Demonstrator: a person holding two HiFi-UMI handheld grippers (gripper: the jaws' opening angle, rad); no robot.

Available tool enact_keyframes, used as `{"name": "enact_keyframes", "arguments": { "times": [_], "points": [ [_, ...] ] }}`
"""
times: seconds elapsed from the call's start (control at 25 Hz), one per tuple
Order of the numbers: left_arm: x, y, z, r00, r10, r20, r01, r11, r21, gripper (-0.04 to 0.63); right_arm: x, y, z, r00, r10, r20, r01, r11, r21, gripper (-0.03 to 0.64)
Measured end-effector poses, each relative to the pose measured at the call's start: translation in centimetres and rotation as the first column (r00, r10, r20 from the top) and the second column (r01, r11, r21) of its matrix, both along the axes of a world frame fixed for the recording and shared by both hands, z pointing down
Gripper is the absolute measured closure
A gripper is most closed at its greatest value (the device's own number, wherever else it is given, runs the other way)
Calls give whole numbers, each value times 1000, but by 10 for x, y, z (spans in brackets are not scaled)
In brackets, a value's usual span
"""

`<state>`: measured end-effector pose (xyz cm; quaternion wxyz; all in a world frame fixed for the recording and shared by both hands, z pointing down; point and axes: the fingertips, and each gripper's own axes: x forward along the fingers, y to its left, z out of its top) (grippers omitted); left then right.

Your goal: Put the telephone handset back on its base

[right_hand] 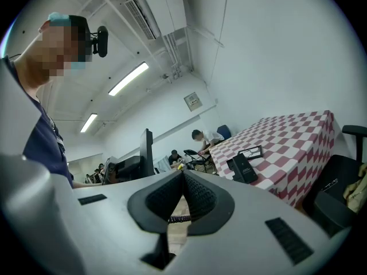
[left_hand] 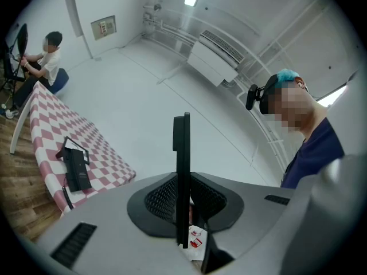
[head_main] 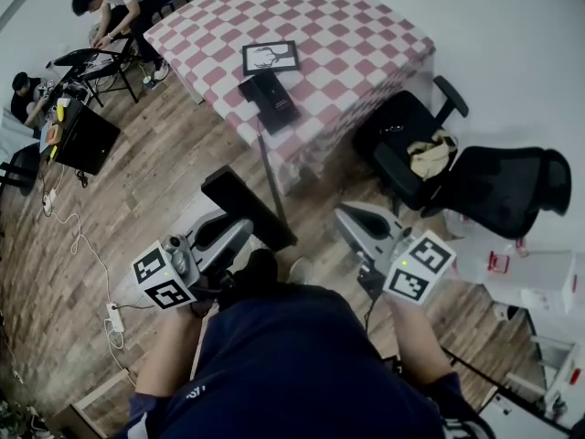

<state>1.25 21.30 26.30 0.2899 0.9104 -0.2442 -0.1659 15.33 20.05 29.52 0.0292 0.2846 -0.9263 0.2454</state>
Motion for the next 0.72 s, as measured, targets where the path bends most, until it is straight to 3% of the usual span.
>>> {"name": "enact_keyframes", "arguments": {
  "times": [0.32,0.72],
  "points": [
    [-12,-47,12,1000,26,-17,-27,999,-21,505,-16,-42,10,1000,9,-25,-9,1000,-28,600],
    [-43,-150,32,995,93,-41,-95,993,-64,505,-57,-138,32,998,51,-42,-55,993,-107,600]
  ]
}}
